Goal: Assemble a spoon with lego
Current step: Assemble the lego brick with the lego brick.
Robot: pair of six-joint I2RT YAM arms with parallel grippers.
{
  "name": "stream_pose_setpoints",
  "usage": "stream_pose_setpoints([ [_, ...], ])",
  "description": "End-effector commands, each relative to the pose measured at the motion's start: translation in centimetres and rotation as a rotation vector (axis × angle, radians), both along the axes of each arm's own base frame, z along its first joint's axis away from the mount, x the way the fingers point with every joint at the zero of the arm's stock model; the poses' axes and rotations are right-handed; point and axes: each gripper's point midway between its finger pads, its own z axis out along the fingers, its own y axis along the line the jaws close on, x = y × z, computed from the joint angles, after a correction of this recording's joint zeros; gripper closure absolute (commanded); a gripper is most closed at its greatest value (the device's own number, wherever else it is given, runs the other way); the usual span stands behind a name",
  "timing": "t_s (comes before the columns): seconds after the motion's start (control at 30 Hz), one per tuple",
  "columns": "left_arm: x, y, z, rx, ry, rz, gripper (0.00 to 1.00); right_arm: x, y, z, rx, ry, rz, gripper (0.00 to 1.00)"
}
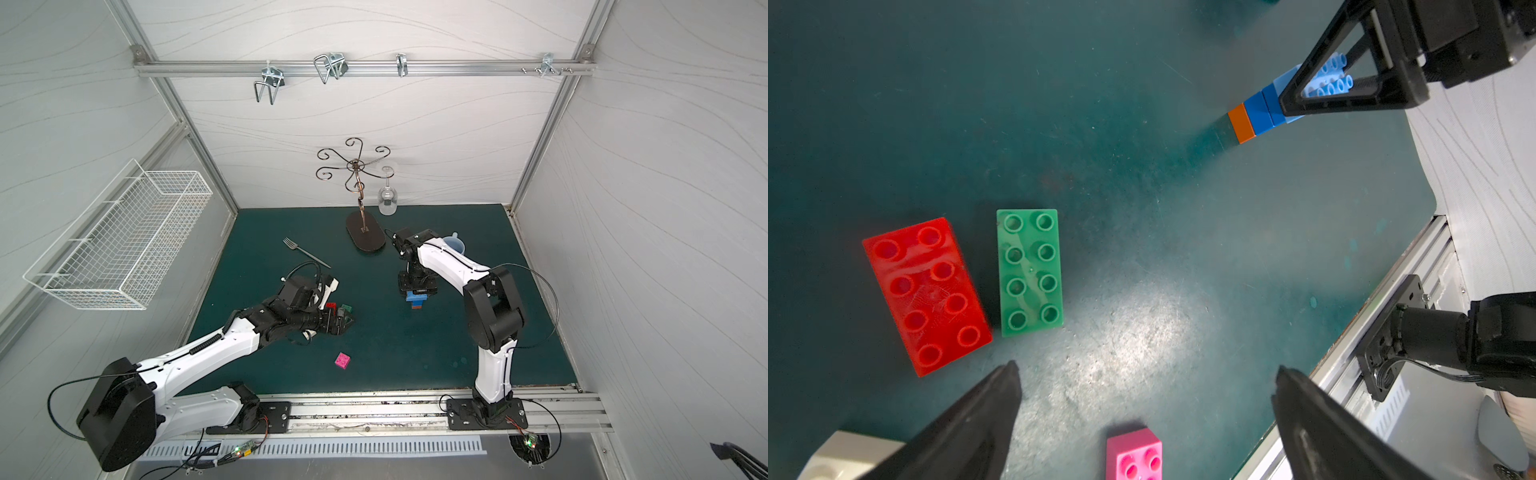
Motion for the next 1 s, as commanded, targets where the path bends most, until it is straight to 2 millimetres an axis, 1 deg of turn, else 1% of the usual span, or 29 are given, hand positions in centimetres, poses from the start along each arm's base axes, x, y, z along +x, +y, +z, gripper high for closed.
stream_pose_setpoints([
  [0.0,0.9,-0.6,0.9,-0.025,-0.044,0.007,0.0,-0.3,-0.5,-0.7,-0.015,0.023,0.004,0.36],
  [0.4,0.9,-0.5,0.8,-0.022,-0.045,0.01,0.0,-0.3,-0.8,-0.8,-0.015,0.023,0.0,0.36],
  [0.57,0.9,-0.4,0.7,-0.018,-0.042,0.013,0.0,-0.4,-0.8,-1.2,-0.014,0.033,0.001,0.35],
  [0.97,0.7,-0.1,0.6,-0.009,-0.045,0.021,0.0,-1.3,-0.8,-3.6,-0.015,0.093,0.002,0.35],
])
